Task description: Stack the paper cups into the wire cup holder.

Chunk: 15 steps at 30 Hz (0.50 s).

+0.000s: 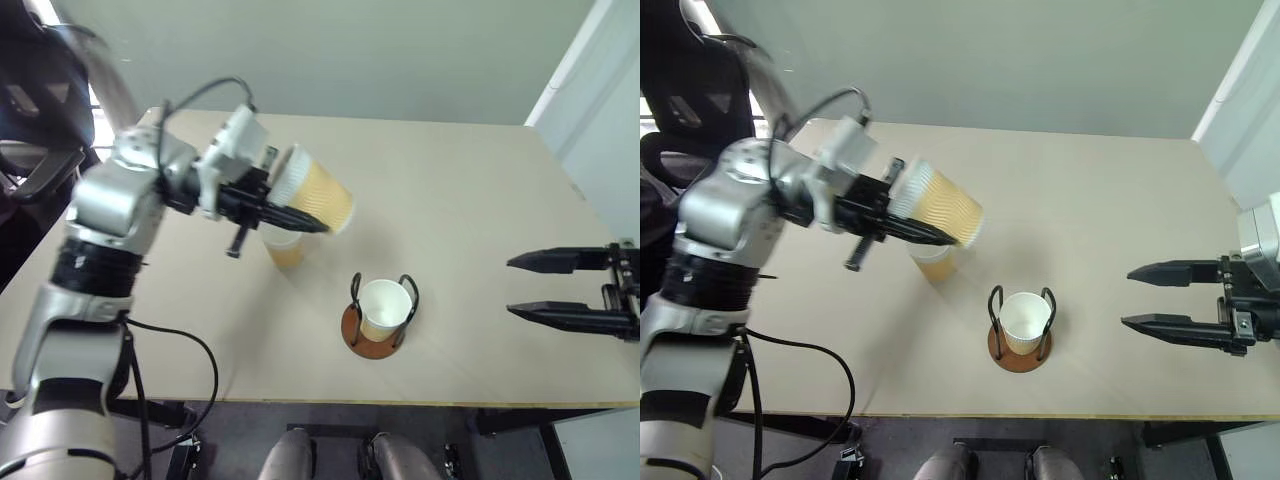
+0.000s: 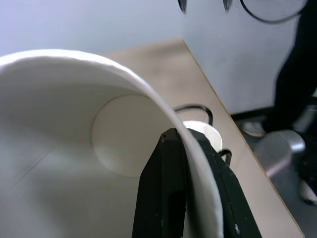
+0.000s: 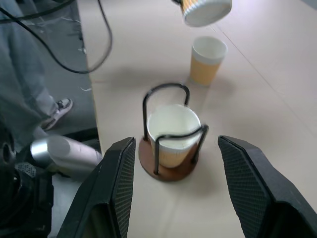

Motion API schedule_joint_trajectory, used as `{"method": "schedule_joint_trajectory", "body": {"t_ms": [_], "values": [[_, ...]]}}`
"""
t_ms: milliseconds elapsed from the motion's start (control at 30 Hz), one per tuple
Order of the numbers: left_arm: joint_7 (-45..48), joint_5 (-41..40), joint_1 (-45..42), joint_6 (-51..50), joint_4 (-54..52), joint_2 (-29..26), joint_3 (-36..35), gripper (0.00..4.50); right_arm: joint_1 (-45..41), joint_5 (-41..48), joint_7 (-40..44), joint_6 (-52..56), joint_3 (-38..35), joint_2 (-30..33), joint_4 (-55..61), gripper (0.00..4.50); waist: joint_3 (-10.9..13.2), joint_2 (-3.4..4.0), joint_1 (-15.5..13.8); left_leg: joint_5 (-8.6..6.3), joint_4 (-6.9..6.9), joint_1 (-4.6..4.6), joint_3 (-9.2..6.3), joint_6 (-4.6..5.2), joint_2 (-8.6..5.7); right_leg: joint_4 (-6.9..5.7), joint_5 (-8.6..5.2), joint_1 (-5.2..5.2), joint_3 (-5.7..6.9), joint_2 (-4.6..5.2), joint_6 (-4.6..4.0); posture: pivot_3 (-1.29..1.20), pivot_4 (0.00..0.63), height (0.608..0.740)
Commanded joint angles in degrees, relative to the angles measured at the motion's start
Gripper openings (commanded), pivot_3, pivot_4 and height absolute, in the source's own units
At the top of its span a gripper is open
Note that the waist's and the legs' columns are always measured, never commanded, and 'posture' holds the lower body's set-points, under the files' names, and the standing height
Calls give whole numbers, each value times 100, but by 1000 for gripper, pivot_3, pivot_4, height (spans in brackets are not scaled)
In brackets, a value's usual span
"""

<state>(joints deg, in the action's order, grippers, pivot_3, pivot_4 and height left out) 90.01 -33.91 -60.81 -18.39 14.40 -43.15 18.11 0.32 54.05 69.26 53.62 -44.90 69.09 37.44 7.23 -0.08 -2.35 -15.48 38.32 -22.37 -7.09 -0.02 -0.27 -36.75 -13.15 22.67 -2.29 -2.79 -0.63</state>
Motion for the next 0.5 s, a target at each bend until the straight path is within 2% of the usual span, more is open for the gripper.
{"method": "schedule_joint_trajectory", "body": {"t_ms": [33, 200, 367, 500], "values": [[249, -95, -406, 553, 297, 222, 420, 21, 317, -228, 21, 76, -650, -36, 268, 2680, 0, 0, -10, -2, 2, -7, 0, 3, -1, 3, 2, 2, 0, 1, 4, 0, 150, 740], [249, -269, -888, 1066, 819, 568, 998, 21, 538, -168, -235, 211, -892, -139, 550, 2680, 0, 0, -12, -5, 6, -18, 22, 8, -3, 36, 14, 1, -15, 1, 34, 0, 150, 740], [249, -799, -1208, 1330, 832, 504, 1732, 21, 739, -175, -422, 322, -1051, -251, 742, 2680, 0, 0, -7, -1, 5, -17, 89, 7, -3, 66, 22, 0, -83, 0, 79, 0, 150, 740], [249, -1127, -1360, 1444, 713, 478, 2219, 21, 775, -171, -583, 314, -999, -282, 804, 2680, 0, 3, 1, -20, 45, -18, 131, 42, -5, 83, 29, 0, -125, 3, 116, 0, 150, 740]]}}
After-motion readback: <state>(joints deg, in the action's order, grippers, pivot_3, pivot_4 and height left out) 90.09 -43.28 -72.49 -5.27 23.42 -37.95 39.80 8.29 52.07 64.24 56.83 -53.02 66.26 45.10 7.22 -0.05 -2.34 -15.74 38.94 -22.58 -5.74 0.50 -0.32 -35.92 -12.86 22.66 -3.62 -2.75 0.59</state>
